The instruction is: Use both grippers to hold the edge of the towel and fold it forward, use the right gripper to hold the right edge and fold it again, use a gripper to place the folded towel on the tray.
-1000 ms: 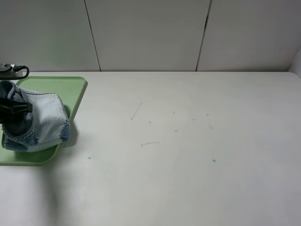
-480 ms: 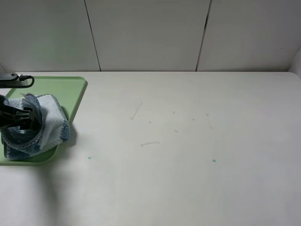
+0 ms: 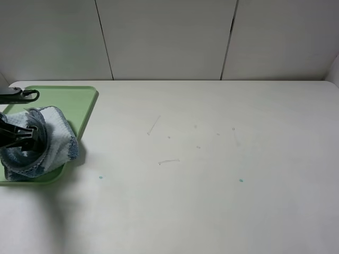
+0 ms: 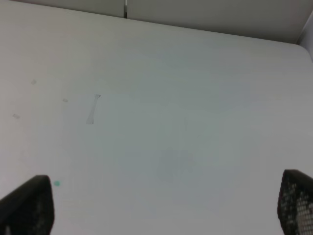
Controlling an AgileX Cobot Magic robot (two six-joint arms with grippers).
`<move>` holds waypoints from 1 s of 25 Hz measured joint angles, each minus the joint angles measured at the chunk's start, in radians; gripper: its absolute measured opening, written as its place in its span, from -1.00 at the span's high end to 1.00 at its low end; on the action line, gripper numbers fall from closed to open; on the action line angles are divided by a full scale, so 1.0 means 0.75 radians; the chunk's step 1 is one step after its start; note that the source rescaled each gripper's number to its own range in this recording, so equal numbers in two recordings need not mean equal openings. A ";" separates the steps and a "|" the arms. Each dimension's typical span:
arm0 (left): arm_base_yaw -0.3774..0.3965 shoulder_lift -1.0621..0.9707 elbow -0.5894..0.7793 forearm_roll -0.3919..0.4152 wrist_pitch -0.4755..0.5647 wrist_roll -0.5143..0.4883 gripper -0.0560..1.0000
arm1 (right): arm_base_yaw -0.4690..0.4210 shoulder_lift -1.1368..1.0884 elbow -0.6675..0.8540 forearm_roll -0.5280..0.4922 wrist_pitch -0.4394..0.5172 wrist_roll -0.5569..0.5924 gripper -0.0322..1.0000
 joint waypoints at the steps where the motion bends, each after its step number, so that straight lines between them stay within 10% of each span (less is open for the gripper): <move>1: 0.000 0.000 0.000 0.000 0.013 0.000 -1.00 | 0.000 0.000 0.000 0.000 0.000 0.000 -1.00; 25: 0.231 -0.203 -0.039 0.199 0.182 0.000 -1.00 | 0.000 0.000 0.000 0.000 0.000 0.000 -1.00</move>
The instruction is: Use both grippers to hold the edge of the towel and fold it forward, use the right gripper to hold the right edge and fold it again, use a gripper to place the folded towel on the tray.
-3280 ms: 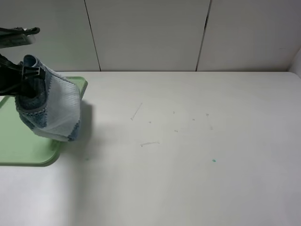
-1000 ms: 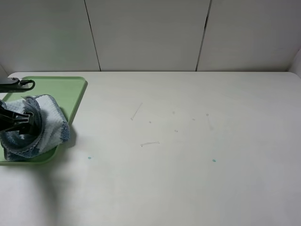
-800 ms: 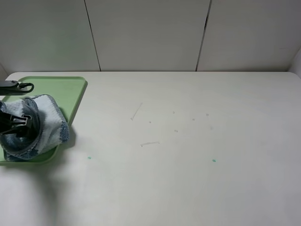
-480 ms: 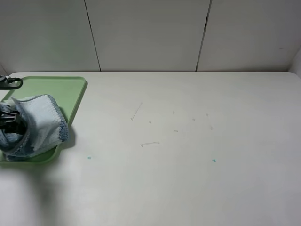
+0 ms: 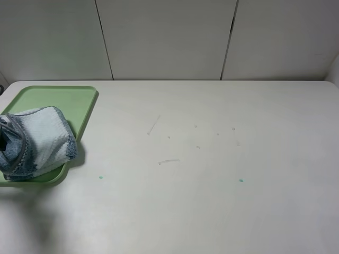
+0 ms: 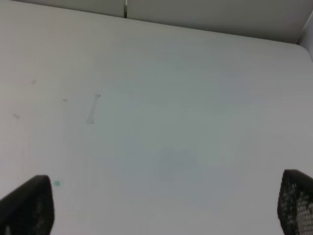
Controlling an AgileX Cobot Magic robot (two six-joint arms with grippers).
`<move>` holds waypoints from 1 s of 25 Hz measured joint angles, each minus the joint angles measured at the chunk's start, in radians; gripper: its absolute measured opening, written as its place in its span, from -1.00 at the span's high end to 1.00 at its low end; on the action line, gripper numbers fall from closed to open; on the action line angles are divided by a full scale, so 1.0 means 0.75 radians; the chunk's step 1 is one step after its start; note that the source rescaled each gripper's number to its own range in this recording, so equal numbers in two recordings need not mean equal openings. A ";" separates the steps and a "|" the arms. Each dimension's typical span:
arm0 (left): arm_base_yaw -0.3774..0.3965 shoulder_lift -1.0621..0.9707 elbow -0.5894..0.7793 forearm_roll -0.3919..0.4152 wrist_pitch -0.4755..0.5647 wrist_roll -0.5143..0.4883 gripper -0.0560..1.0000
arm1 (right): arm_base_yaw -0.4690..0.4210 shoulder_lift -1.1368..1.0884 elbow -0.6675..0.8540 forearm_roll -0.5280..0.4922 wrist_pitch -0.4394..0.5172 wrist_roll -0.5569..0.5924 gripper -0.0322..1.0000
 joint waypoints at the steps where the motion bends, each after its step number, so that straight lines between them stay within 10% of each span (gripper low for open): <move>1: 0.000 -0.012 -0.008 0.000 0.010 0.000 -1.00 | 0.000 0.000 0.000 0.000 0.000 0.000 -1.00; 25: 0.002 -0.703 -0.026 -0.077 0.453 -0.017 -1.00 | 0.000 0.000 0.000 0.000 0.000 0.000 -1.00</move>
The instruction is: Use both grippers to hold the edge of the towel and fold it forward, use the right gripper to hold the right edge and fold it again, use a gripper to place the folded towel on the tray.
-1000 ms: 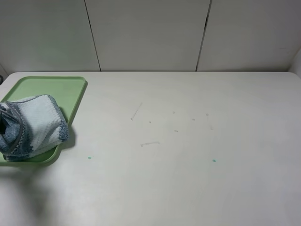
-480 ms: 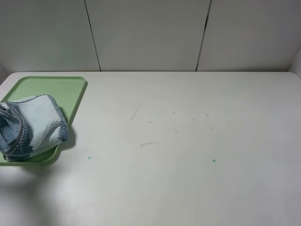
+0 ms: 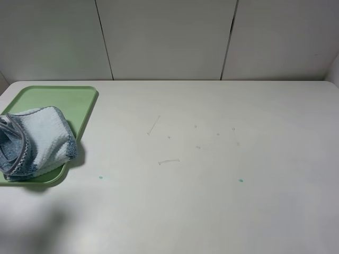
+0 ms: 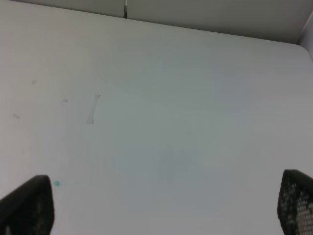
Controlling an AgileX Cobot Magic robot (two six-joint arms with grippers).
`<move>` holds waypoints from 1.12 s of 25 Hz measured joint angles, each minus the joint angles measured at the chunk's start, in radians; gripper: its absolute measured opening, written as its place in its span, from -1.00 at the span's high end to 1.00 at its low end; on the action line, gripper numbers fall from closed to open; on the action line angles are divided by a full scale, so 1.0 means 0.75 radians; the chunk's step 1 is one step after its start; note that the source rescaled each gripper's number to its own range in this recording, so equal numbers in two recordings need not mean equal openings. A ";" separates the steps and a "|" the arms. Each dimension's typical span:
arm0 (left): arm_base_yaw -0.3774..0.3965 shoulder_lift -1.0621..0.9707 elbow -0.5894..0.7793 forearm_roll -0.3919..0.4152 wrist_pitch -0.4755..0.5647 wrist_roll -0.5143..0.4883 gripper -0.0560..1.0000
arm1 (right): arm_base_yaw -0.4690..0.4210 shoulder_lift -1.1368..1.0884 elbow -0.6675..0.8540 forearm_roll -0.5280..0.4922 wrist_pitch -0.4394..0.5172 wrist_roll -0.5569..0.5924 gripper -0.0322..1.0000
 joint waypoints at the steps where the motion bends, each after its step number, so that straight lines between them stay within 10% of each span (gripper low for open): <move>1: 0.000 -0.039 0.000 -0.007 0.021 0.000 -1.00 | 0.000 0.000 0.000 0.000 0.000 0.000 -1.00; 18: 0.000 -0.438 0.000 -0.142 0.668 0.000 -1.00 | 0.000 0.000 0.000 0.000 0.000 0.000 -1.00; 28: 0.000 -0.680 0.059 -0.210 0.670 -0.040 -1.00 | 0.000 0.000 0.000 0.000 -0.001 0.000 -1.00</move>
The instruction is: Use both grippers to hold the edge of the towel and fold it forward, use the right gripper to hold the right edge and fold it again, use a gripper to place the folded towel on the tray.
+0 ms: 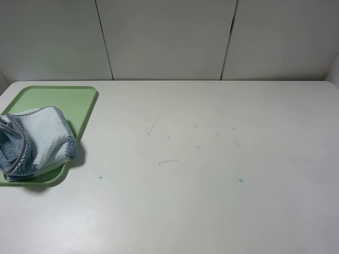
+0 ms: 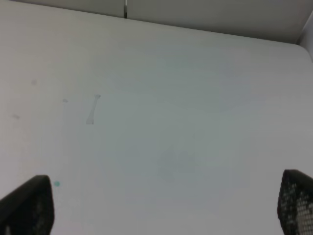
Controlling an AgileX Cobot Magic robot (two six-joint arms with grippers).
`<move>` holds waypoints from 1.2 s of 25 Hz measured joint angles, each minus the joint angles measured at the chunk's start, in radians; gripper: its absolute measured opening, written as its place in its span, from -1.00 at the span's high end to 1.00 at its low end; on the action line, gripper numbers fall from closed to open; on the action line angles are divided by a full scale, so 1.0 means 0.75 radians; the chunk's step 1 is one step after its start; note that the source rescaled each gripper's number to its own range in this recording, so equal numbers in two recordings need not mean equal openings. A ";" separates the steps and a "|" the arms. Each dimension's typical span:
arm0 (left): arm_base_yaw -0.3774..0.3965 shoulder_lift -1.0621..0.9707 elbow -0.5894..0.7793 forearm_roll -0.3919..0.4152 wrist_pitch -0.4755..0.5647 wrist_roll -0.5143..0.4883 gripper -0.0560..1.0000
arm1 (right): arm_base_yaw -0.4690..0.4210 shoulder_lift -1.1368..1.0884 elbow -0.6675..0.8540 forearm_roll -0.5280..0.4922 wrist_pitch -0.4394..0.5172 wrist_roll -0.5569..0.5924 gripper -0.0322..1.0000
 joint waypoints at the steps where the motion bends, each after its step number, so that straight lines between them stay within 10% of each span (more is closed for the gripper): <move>1: 0.000 -0.043 0.015 -0.008 0.000 0.000 -1.00 | 0.000 0.000 0.000 0.000 0.000 0.000 -1.00; 30: -0.377 -0.474 0.090 -0.071 -0.166 0.086 -1.00 | 0.000 0.000 0.000 0.000 0.001 0.000 -1.00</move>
